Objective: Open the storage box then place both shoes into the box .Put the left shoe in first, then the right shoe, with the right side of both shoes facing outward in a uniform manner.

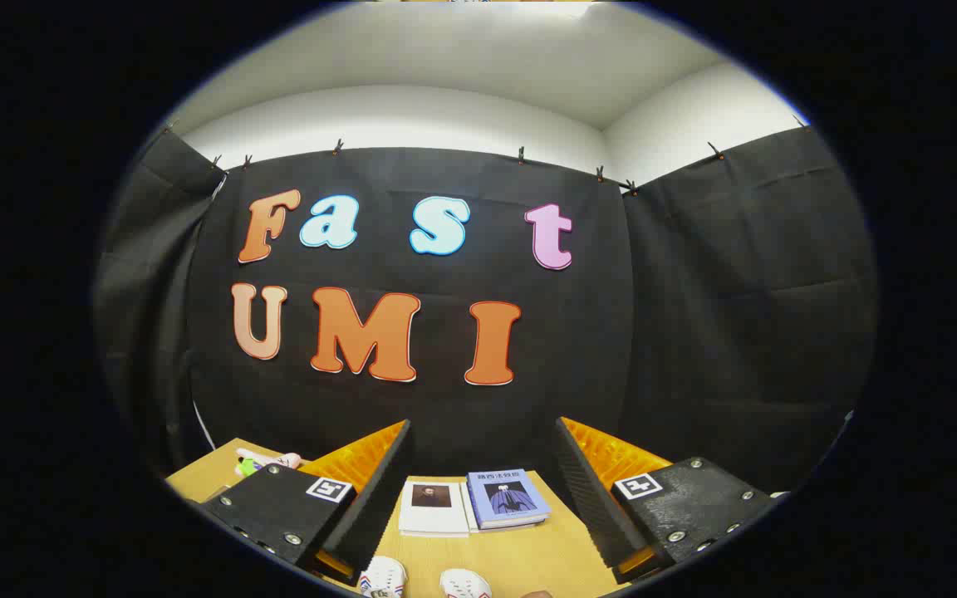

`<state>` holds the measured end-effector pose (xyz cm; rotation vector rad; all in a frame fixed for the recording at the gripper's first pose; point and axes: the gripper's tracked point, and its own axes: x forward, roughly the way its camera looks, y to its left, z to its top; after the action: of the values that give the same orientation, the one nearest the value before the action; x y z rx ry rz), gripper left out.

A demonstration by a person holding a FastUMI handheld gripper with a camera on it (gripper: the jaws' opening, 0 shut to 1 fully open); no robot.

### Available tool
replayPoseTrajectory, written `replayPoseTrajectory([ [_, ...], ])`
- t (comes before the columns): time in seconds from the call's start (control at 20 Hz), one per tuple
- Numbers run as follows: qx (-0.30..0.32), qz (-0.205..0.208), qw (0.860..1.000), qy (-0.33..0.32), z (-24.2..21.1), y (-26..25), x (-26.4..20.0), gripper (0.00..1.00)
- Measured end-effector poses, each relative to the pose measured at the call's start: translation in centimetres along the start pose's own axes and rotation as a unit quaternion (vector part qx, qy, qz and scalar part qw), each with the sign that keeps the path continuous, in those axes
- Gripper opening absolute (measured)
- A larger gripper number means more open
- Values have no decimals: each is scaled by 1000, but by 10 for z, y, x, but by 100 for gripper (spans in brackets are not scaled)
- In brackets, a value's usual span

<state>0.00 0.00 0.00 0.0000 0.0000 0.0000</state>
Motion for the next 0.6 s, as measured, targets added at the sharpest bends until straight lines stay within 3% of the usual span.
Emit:
replayPoseTrajectory([
  [0.6, -20, 15, 1000, -12, 15, 13, -7, 99],
])
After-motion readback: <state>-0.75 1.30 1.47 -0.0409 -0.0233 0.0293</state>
